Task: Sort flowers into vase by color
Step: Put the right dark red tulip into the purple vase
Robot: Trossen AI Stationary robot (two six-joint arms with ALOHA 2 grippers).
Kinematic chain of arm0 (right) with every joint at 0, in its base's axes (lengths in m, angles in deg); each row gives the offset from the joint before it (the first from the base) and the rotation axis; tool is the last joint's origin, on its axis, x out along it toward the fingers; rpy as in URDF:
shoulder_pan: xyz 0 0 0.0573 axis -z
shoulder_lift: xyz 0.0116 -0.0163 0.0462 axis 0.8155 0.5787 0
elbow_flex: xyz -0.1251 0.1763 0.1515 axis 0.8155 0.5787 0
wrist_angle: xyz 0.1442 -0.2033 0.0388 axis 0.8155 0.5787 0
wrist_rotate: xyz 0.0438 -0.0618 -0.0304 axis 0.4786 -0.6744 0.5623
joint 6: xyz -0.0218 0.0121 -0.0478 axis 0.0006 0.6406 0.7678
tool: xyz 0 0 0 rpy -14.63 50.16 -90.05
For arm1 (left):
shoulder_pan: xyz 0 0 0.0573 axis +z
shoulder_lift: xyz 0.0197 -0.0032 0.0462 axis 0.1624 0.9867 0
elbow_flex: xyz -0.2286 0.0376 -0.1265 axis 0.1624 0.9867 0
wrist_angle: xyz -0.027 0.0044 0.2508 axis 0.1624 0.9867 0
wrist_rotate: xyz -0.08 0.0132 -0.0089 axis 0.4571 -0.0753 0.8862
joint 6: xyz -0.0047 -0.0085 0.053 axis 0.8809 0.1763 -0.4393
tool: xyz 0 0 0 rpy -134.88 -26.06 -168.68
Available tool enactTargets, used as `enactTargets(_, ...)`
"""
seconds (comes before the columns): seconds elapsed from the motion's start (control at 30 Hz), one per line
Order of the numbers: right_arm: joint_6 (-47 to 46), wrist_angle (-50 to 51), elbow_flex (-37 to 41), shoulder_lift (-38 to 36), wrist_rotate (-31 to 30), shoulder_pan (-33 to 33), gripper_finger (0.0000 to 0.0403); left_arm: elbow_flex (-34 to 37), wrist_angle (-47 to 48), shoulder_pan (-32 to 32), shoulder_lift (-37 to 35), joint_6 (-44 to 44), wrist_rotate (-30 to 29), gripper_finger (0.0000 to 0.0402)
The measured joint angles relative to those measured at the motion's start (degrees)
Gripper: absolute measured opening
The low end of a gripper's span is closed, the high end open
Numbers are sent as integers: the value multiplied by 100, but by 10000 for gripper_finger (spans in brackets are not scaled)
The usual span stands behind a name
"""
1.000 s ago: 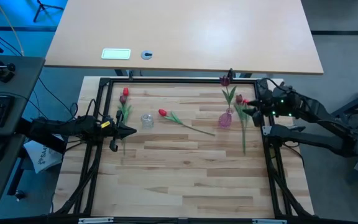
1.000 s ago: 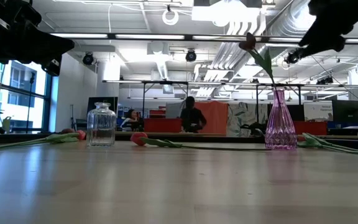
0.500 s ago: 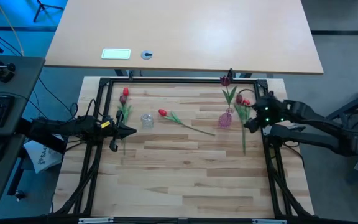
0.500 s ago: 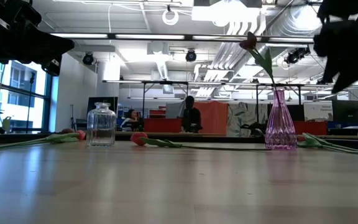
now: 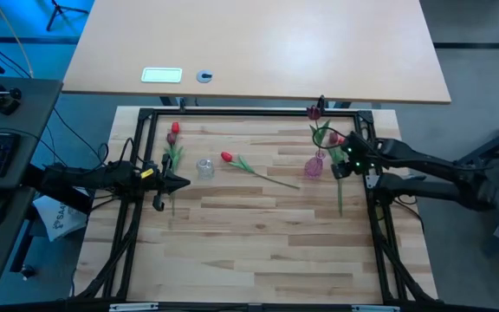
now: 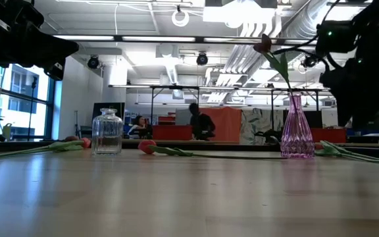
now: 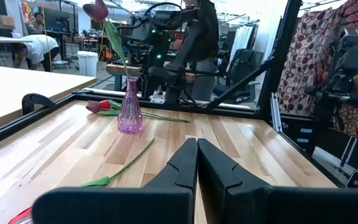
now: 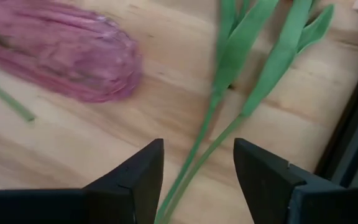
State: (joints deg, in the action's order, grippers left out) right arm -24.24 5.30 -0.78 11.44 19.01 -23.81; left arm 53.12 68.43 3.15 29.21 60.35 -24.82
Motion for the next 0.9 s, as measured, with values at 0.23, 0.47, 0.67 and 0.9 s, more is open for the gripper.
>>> enactTargets(0.23, 473, -313, 0, 652, -15, 533, 167, 1, -1, 0, 1, 0, 1, 0)
enactTargets(0.47, 729, -324, -1, 706, 595, 1098, 154, 0, 0, -2, 0, 0, -1, 0)
enactTargets(0.67, 1147, -698, -2, 706, 1044, 1289, 149, 0, -2, -2, 2, 0, -1, 0)
enactTargets(0.9, 1384, -1298, -2, 706, 1762, 1165, 149, 0, -1, -1, 1, 0, 0, 0)
